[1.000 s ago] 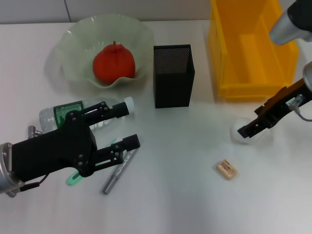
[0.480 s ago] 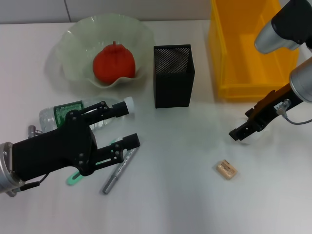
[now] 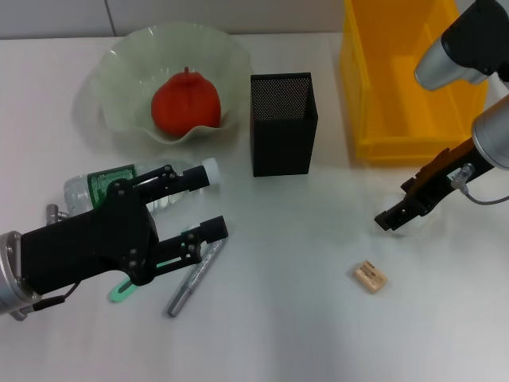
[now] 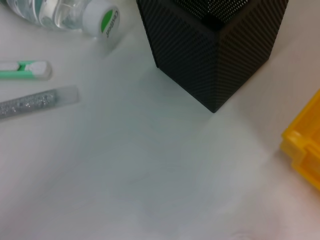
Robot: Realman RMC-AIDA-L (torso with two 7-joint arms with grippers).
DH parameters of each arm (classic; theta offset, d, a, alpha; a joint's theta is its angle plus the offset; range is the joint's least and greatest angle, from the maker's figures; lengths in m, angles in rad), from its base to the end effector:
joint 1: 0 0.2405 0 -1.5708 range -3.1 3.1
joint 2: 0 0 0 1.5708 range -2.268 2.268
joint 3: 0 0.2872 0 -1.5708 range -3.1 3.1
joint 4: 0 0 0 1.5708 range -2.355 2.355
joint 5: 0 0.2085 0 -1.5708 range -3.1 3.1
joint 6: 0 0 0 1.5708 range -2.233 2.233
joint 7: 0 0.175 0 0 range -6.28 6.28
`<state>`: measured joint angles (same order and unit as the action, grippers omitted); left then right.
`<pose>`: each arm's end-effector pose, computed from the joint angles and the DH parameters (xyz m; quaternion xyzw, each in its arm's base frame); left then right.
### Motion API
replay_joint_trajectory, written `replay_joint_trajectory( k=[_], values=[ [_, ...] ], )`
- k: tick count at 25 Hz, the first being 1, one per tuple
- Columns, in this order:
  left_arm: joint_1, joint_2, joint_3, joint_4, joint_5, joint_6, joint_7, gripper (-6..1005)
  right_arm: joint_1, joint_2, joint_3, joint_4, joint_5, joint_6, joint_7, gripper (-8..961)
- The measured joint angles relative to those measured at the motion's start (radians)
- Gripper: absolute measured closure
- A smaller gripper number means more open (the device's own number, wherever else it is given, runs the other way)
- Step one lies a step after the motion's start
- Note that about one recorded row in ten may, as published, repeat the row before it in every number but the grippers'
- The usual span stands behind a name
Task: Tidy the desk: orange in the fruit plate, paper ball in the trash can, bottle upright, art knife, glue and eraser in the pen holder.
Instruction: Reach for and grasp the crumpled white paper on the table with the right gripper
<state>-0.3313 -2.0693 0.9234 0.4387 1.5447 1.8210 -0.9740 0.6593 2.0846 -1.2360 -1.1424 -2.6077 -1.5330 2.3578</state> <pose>-0.2678 0.2628 -0.0469 -0.8889 -0.1213 -0.4284 0.1077 0.2429 0.3843 -0.0470 -0.9218 0.3190 -0.1732 0.1360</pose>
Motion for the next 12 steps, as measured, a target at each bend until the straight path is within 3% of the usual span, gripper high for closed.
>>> replay_joint_trajectory(
  k=[12],
  values=[
    [0.0, -0.002, 0.0, 0.0, 0.0, -0.001, 0.0, 314, 0.0, -0.001, 0.0, 0.018, -0.004, 0.006, 0.0, 269]
  ],
)
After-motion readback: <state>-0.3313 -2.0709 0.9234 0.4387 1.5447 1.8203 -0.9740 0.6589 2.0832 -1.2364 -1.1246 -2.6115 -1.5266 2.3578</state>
